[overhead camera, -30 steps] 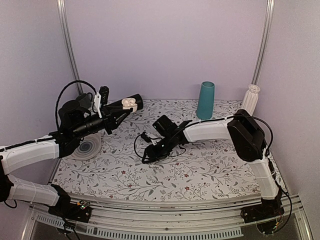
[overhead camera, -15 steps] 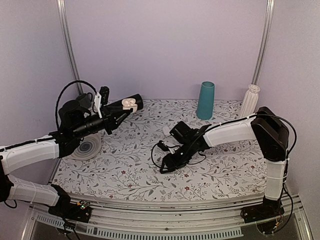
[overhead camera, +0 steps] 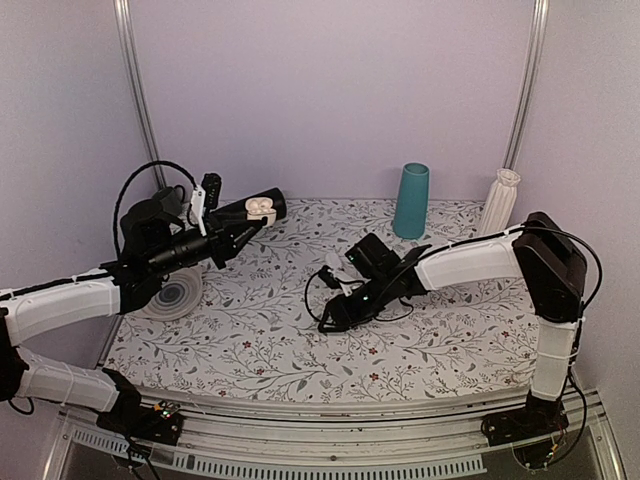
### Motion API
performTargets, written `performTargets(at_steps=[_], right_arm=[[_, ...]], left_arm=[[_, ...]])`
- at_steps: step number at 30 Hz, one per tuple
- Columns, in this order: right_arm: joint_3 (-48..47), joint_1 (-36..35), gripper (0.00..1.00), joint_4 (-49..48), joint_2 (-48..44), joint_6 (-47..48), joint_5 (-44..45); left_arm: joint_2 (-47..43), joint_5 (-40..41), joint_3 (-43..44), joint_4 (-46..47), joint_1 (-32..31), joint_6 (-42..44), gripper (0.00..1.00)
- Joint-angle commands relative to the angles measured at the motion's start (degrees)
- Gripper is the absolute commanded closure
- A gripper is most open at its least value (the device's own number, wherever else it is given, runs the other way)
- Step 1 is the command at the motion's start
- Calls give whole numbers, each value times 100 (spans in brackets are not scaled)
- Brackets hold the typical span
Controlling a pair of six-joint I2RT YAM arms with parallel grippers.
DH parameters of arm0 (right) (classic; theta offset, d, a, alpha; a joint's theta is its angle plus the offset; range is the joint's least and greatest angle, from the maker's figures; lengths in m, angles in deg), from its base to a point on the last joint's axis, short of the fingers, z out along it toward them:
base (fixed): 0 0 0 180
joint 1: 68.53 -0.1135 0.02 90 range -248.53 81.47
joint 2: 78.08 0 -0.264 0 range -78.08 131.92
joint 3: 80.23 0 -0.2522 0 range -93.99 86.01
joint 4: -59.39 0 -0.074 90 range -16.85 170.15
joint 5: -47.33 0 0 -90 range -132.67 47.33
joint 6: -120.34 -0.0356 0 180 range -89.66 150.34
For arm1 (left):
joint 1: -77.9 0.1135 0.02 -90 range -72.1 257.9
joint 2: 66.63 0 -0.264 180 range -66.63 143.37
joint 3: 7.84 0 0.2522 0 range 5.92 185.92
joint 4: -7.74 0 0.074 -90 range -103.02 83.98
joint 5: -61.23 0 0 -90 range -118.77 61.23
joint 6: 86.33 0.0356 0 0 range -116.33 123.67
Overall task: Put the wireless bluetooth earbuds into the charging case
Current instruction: Move the left earbud to the center of the board.
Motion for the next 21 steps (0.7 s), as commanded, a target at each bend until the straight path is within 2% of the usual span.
performTargets(at_steps=[1, 15, 21], right_arm=[[-278, -95, 49, 9, 316, -134, -58], [-1115, -664, 48, 604, 744, -303, -575], [-1103, -568, 48, 611, 552, -311, 61]], left_arm=[[-96, 15, 111, -18, 64, 99, 100], [-222, 50, 105, -93, 73, 178, 100], [-267, 45, 109, -141, 73, 204, 100]])
